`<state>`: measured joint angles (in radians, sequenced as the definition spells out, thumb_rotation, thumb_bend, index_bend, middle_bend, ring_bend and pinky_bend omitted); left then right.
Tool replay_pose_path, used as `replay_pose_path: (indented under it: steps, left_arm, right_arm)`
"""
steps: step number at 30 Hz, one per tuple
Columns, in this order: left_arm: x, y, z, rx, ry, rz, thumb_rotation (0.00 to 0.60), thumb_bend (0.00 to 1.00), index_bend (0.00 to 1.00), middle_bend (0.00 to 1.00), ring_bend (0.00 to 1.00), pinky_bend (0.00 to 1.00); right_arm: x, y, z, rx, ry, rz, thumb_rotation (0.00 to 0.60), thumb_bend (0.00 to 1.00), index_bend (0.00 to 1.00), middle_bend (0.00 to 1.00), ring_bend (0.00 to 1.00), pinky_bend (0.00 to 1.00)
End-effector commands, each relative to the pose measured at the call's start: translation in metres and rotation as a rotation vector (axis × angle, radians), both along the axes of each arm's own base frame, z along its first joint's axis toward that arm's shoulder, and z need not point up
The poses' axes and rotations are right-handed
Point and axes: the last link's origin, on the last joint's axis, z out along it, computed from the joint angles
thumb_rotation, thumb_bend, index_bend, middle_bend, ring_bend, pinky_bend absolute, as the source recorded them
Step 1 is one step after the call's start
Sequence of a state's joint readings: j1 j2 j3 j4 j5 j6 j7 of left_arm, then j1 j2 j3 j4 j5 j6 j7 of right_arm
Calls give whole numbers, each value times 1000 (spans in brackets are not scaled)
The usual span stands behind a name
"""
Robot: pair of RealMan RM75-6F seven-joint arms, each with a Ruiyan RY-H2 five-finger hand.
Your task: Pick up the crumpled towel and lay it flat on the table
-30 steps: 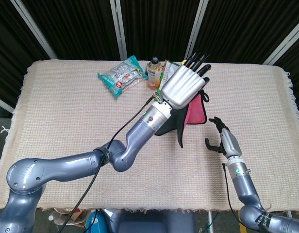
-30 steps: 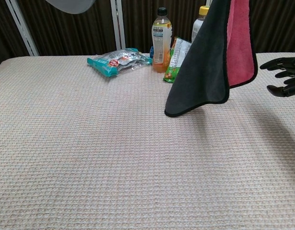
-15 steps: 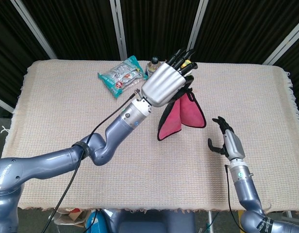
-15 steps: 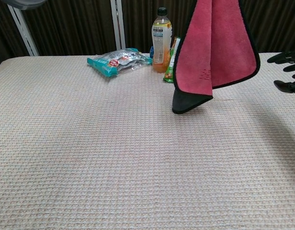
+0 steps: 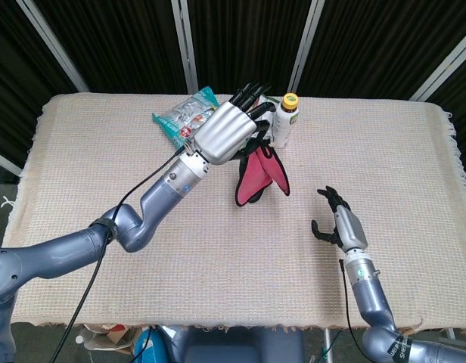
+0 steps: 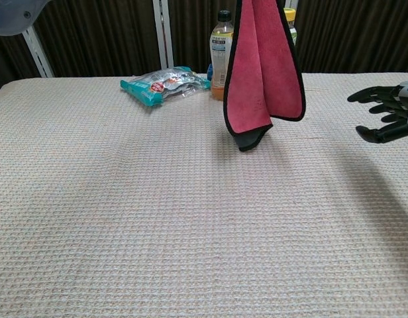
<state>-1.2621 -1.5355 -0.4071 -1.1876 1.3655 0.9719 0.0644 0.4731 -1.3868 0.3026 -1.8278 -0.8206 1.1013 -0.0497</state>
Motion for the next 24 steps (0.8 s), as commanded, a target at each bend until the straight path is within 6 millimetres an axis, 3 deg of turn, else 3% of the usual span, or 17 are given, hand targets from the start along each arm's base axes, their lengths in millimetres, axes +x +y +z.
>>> replay_pose_path:
  steps: [1, 13, 17, 22, 24]
  left_arm:
    - [-2, 0, 1, -2, -5, 1, 600, 473, 638, 257, 26, 15]
    - [8, -2, -1, -5, 9, -16, 600, 472, 639, 258, 26, 15]
    - [12, -4, -4, -10, 11, -20, 600, 472, 639, 259, 26, 15]
    - [20, -7, -9, -14, 15, -30, 600, 473, 639, 259, 26, 15]
    - [22, -8, -11, -15, 17, -35, 600, 473, 639, 259, 26, 15]
  right_arm:
    - [3, -4, -5, 0, 1, 1, 600, 481, 143, 2, 0, 1]
    - [14, -19, -32, 33, -21, -32, 600, 448, 108, 2, 0, 1]
    - [21, -23, -35, 38, -34, -28, 600, 375, 58, 2, 0, 1]
    - [33, -27, -37, 41, -51, -16, 600, 185, 6, 2, 0, 1]
    - [38, -29, -37, 41, -60, -12, 600, 153, 6, 2, 0, 1]
